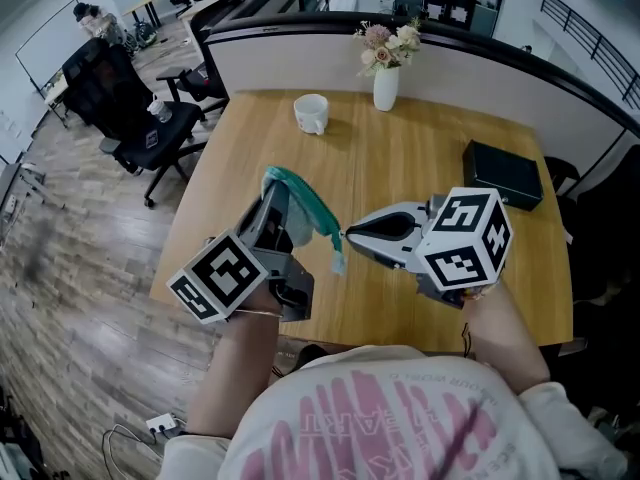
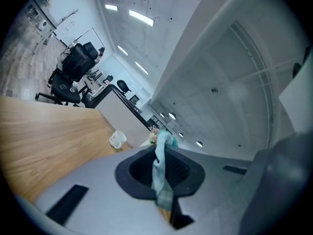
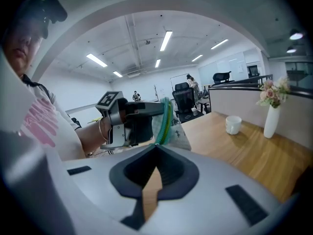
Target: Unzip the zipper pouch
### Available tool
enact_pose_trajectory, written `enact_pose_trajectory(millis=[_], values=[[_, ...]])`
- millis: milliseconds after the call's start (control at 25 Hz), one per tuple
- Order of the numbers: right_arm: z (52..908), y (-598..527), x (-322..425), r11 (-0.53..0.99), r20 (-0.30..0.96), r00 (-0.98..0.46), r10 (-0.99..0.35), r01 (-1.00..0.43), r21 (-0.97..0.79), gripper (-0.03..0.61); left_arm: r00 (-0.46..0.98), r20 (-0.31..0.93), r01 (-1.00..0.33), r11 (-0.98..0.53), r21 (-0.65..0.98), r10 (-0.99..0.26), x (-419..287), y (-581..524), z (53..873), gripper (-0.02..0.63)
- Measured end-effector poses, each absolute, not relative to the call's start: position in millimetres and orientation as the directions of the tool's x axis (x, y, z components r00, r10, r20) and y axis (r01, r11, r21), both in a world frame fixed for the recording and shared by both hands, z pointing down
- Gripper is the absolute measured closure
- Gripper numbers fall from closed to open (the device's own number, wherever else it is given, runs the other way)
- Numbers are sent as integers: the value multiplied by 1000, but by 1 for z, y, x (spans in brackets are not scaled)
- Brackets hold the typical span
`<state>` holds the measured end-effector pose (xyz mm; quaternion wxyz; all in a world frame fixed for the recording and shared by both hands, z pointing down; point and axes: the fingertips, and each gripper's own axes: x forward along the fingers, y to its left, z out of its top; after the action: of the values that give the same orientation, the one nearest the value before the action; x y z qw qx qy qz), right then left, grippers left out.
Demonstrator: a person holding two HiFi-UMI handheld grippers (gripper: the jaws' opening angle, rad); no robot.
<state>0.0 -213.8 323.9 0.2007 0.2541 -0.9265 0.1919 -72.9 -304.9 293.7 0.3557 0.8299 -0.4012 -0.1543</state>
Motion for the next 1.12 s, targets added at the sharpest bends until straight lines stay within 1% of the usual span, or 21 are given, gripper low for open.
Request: enact_pose_trajectory(millis=[240,480,920,1120], values=[[318,-207,29,796,462,-792,-399,-549,-253,580,611,0,-560,-432,707,-792,-56,-301,281,603],[315,-205,41,797,463,-784,-413,-557,-232,580,597,-16,-563,-433,704,-802,-52,-302,273,602],[310,-200,41,781,414,-799,-436,-565,-267,580,602,-20,-556,-437,707,-798,-56,-300,272,603],[310,-200,37,761,375,-812,-447,-566,-318,578,611,-32,-540,-446,714,-791,-61,-299,272,601]])
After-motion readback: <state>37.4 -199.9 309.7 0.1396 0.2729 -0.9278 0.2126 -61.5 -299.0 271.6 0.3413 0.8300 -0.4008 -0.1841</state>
